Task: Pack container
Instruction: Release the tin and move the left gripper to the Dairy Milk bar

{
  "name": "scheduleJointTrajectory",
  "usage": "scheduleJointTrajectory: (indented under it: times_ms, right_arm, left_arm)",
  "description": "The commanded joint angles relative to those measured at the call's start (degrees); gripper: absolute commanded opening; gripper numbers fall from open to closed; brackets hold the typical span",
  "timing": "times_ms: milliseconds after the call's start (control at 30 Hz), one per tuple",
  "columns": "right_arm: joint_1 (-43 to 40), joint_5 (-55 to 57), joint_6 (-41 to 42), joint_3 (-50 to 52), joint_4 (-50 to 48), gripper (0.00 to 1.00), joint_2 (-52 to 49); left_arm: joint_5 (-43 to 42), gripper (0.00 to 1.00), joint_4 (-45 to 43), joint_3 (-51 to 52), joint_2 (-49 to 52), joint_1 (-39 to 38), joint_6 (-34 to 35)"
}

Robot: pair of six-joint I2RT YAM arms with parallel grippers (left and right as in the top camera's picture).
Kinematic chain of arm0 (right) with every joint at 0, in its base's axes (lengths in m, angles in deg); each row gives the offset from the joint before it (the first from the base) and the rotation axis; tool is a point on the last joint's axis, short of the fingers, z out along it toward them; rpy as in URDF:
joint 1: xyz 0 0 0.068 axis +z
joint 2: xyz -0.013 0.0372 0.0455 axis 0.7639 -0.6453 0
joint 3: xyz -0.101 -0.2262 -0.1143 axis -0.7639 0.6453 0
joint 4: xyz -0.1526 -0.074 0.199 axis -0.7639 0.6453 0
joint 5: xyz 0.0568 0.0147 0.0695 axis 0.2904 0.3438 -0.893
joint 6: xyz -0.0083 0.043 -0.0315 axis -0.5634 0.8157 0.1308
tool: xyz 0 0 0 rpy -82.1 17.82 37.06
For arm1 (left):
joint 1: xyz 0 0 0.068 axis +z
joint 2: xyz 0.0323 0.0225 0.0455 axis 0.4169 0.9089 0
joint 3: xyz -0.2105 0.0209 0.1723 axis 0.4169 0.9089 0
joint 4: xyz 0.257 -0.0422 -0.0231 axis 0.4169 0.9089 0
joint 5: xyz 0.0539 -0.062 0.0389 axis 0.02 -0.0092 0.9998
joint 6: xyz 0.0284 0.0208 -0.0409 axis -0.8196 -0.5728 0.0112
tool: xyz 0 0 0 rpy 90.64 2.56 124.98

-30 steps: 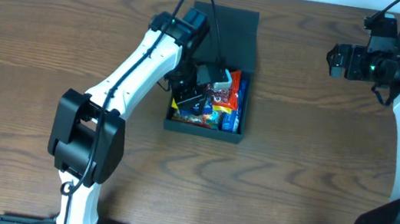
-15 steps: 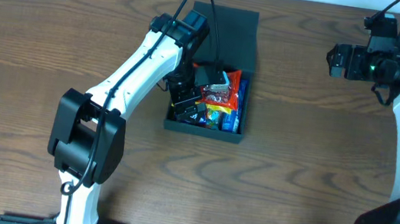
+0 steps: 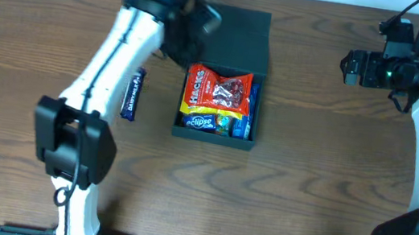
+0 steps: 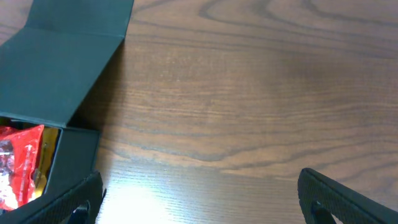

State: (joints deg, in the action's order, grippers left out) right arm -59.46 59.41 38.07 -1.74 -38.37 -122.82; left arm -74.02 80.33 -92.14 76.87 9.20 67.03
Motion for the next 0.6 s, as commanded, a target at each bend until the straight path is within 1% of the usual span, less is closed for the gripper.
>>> scheduleJointTrajectory:
  times_ms: [0, 133, 233, 367, 467, 567]
  right_arm:
    - [-0.4, -0.7, -0.9, 0.0, 0.8, 0.99, 0.1]
    - [-0.4, -0.7, -0.9, 0.3, 1.6, 0.99, 0.1]
    - [-0.4, -0.7, -0.9, 1.0, 1.6, 0.99, 0.1]
    - [-0.4, -0.7, -0.9, 1.1, 1.7, 0.99, 0.0]
    - [-0.4, -0.7, -0.9, 1.1, 1.6, 0.99, 0.0]
    - [-0.4, -0.7, -0.9, 1.1, 1.6, 0.99, 0.0]
  left_arm:
    - [3.2, 0.51, 0.3, -0.2, -0.6, 5.2, 7.4]
    - [2.9, 0.51, -0.5, 2.6, -0.6, 12.3, 7.6]
    - [2.8, 0.53, -0.8, 6.4, -0.6, 15.5, 8.0]
    - [3.2, 0.53, -3.1, 11.4, -0.6, 16.0, 5.6]
    - [5.1, 0.52, -8.0, 14.6, -0.6, 16.0, 5.6]
    - [4.4, 0.52, -11.6, 17.4, -0.6, 16.0, 5.4]
